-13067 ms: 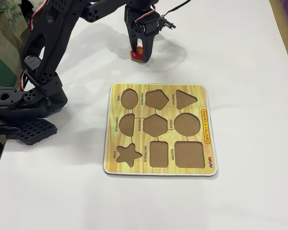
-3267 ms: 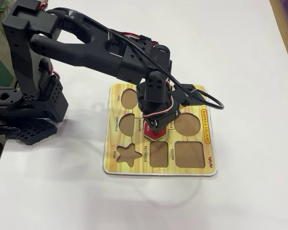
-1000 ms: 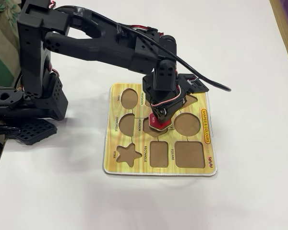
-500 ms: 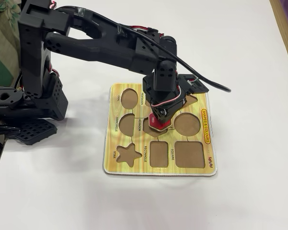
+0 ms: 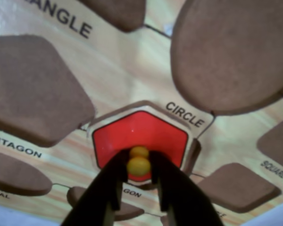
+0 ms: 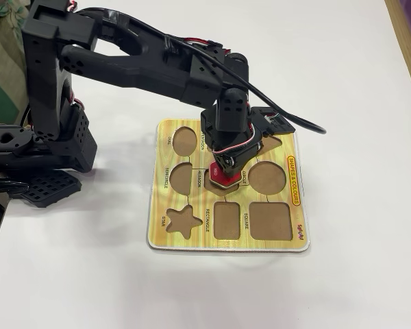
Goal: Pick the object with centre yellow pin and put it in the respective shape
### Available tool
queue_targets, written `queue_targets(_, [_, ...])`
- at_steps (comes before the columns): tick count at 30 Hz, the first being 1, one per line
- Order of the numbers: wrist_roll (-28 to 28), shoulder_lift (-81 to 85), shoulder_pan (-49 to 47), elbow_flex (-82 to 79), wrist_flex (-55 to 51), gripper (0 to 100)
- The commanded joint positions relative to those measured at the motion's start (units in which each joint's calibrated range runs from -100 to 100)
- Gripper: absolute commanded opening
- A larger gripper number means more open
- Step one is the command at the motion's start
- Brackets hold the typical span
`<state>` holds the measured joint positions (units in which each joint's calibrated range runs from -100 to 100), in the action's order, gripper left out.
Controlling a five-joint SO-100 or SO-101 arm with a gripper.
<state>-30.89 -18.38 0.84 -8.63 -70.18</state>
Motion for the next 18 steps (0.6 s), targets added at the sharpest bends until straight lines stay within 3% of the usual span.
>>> queue_targets(1, [-0.3,1.0,-0.1,-0.4,-0.7,4])
queue_targets(18, [-0.2,1.1,0.7,-2.2,-1.3,4])
